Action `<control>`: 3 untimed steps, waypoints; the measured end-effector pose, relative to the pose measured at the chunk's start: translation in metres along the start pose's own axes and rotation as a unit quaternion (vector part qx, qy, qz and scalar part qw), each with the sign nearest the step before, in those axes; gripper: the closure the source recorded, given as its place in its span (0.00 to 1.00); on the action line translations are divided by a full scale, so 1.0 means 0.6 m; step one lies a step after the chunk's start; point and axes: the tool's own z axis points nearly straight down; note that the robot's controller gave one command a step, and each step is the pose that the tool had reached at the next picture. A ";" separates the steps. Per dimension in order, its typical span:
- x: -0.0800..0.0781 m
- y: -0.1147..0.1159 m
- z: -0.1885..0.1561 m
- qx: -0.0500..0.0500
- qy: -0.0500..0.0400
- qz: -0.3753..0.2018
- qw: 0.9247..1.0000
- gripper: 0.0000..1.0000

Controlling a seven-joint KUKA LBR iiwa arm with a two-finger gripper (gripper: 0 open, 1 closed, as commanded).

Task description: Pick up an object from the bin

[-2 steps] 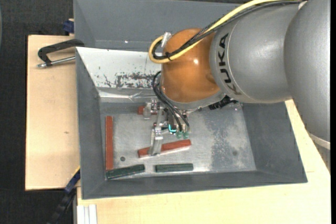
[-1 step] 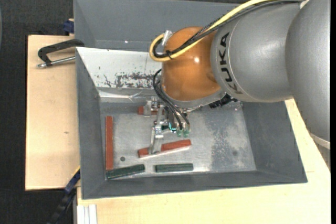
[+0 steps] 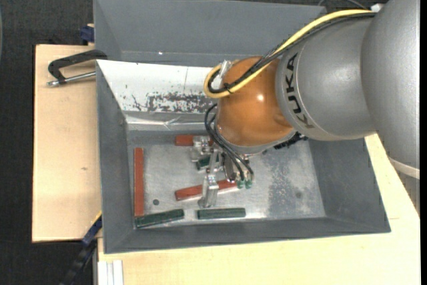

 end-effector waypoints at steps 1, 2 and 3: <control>0.022 -0.016 0.037 0.003 0.007 -0.002 1.000 0.00; -0.009 -0.034 0.072 0.000 0.000 0.039 0.999 1.00; -0.009 -0.034 0.072 -0.001 0.000 0.039 0.999 1.00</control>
Offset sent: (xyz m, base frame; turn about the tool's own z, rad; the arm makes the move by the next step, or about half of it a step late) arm 0.0038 -0.0228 -0.0470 0.0792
